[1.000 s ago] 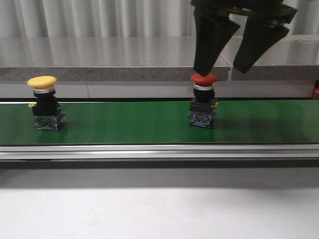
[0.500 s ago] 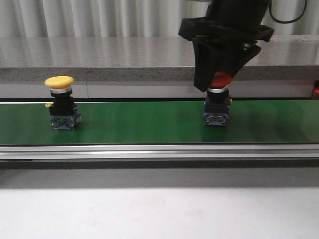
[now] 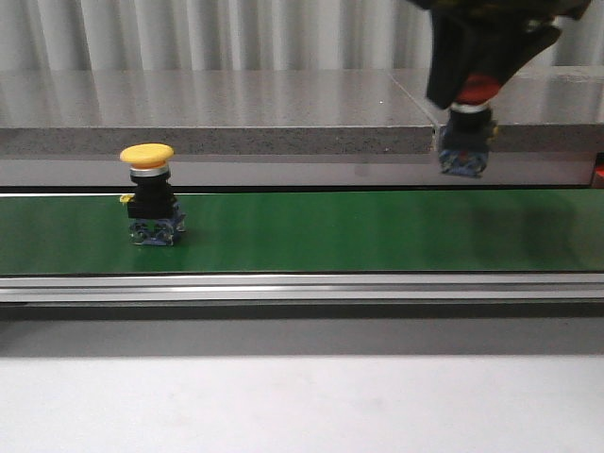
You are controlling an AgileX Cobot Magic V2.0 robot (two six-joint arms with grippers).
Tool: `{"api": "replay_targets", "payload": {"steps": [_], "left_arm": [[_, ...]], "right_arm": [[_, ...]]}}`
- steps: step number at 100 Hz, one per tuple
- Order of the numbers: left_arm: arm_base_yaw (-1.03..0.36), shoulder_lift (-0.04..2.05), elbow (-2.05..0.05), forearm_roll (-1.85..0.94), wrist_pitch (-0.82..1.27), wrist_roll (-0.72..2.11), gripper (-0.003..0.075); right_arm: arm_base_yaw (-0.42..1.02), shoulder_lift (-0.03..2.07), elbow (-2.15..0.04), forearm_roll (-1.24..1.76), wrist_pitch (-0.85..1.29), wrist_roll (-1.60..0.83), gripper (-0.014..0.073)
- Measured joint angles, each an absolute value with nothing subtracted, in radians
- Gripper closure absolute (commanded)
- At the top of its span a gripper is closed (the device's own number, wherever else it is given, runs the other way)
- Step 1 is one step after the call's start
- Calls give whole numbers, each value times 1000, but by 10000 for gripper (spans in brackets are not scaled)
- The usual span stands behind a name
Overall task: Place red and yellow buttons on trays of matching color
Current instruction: 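Carry the red button into the red tray with the right gripper, release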
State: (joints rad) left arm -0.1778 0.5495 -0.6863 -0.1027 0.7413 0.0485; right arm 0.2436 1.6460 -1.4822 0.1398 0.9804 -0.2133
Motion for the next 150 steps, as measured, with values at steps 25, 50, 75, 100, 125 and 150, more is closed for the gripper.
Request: {"api": "replay_targets", "payload": {"steps": [25, 50, 75, 100, 125, 150], "left_arm": [[-178, 550, -686, -103, 741, 48, 733], [-178, 550, -686, -103, 742, 48, 733], [-178, 550, -686, -103, 742, 48, 733], [-178, 550, -686, -103, 742, 48, 733], [-178, 550, -686, -103, 742, 48, 733], [-178, 550, -686, -103, 744, 48, 733]], "right_arm": [[-20, 1579, -1482, 133, 969, -213, 337], [-243, 1577, -1482, 129, 958, -162, 337], [-423, 1595, -1482, 129, 914, 6, 337], [-525, 1664, -1482, 129, 891, 58, 337], [-555, 1754, -1482, 129, 847, 63, 337], [-555, 1827, -1482, 158, 794, 63, 337]]}}
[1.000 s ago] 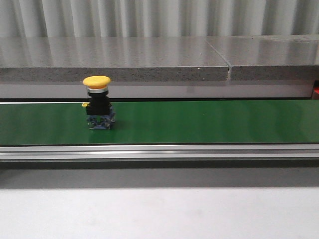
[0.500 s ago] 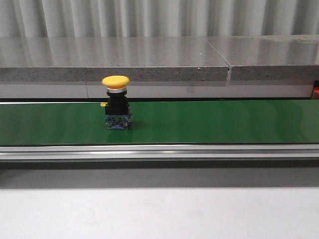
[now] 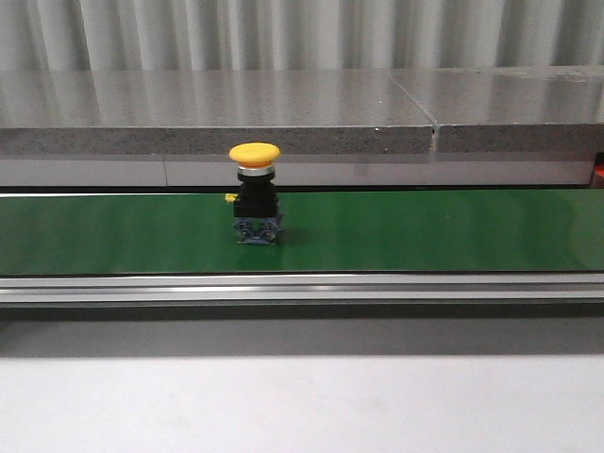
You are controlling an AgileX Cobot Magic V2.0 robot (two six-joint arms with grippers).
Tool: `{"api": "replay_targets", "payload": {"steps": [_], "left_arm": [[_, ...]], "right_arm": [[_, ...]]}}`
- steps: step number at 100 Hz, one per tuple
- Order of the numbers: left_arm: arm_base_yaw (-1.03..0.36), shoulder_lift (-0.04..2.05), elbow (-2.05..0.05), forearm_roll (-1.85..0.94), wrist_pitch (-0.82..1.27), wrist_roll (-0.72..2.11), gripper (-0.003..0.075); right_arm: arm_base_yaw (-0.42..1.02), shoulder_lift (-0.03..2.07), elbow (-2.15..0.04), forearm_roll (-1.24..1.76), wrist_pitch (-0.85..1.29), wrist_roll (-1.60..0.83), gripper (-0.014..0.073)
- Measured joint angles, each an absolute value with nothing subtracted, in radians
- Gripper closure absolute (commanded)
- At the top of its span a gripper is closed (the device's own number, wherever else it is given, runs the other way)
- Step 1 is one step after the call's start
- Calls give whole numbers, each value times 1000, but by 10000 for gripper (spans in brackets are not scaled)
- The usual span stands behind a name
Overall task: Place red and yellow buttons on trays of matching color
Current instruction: 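Carry the red button into the red tray with the right gripper, release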
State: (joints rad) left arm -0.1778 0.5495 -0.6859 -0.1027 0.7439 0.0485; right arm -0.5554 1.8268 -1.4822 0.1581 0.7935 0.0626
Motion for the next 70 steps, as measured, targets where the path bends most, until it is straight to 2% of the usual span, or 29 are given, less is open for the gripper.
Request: {"api": "replay_targets", "payload": {"steps": [46, 53, 63, 70], "left_arm": [[-178, 550, -684, -103, 744, 48, 733], [-178, 550, -684, -103, 744, 48, 733], [-178, 550, -684, -103, 744, 48, 733], [-178, 550, -684, -103, 744, 48, 733]], "right_arm": [[-555, 1932, -1482, 170, 736, 63, 326], [-555, 1942, -1482, 177, 736, 63, 259], [-555, 1949, -1482, 182, 731, 63, 93], [-555, 1949, -1482, 185, 723, 63, 36]]}}
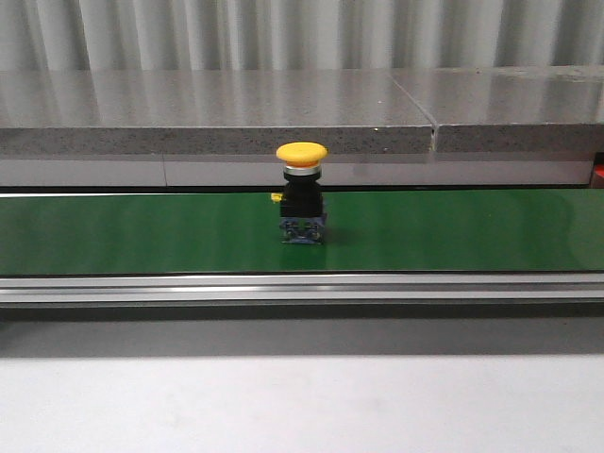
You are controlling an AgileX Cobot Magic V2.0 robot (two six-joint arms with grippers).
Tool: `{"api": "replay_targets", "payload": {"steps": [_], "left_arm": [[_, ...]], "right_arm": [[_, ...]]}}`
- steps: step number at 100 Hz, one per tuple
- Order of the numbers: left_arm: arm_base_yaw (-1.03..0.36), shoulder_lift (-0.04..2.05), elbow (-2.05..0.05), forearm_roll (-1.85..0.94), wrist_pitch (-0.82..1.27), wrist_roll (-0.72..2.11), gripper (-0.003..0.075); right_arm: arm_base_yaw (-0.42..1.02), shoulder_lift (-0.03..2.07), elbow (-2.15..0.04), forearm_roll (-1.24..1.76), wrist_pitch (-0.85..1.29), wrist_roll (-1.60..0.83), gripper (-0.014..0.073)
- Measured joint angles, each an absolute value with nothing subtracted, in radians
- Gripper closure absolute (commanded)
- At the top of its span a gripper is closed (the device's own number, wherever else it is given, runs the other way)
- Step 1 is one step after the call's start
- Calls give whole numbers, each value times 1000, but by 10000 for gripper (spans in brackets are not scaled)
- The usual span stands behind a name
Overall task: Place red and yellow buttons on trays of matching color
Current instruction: 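Carry the red button into the red tray with the right gripper, release, then move the right gripper back over the belt end to the yellow button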
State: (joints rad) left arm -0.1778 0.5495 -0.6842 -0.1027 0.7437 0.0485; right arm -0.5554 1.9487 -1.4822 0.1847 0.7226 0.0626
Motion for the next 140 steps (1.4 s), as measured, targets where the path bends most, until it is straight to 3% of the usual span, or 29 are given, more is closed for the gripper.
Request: {"api": "replay_targets", "payload": {"steps": [27, 70, 109, 140], "left_arm": [[-178, 550, -684, -103, 744, 48, 733], [-178, 550, -684, -103, 744, 48, 733], [-178, 550, -684, -103, 744, 48, 733], [-178, 550, -684, -103, 744, 48, 733]], "right_arm": [[-555, 1911, -1482, 185, 717, 53, 32], [-525, 1596, -1349, 187, 709, -34, 32], [-359, 1372, -1218, 187, 732, -50, 32], [-142, 1326, -1203, 187, 858, -109, 32]]}}
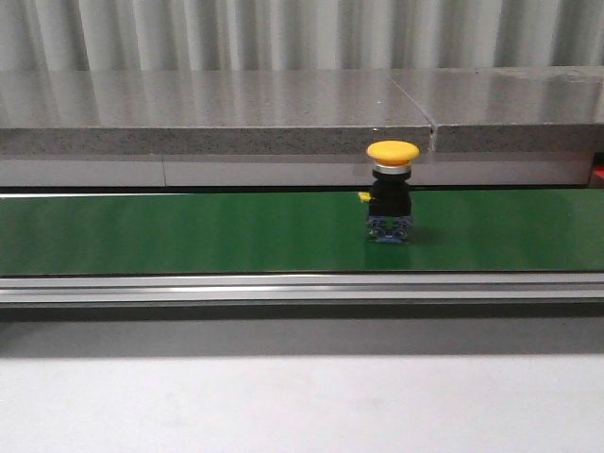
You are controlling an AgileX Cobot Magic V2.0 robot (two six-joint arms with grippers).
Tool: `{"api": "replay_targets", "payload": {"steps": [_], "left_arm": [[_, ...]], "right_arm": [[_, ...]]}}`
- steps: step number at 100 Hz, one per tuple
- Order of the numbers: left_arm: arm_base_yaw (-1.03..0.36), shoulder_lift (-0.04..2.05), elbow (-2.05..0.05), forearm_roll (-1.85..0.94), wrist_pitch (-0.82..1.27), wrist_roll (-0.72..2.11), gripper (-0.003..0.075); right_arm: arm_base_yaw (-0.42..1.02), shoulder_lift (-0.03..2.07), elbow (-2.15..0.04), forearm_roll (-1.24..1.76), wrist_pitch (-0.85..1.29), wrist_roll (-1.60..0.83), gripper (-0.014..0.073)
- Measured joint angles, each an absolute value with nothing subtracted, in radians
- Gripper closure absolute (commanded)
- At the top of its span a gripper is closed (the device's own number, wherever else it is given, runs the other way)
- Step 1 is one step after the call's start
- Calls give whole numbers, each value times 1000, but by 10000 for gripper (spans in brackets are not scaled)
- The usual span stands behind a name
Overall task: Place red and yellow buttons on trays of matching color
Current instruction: 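Move the right gripper back over the belt end to the yellow button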
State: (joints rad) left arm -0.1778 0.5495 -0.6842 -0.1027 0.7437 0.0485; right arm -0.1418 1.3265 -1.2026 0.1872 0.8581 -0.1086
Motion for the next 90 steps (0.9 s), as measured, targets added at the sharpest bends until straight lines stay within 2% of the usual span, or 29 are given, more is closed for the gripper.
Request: {"api": "replay_targets", "payload": {"steps": [33, 73, 90], "left_arm": [[-178, 550, -684, -103, 744, 48, 733], [-178, 550, -684, -103, 744, 48, 733], [-178, 550, -684, -103, 744, 48, 733]], "right_arm": [[56, 1326, -1201, 188, 970, -170, 32], [169, 1433, -1201, 208, 1027, -360, 32], [212, 1506, -1201, 210, 969, -408, 32]]}}
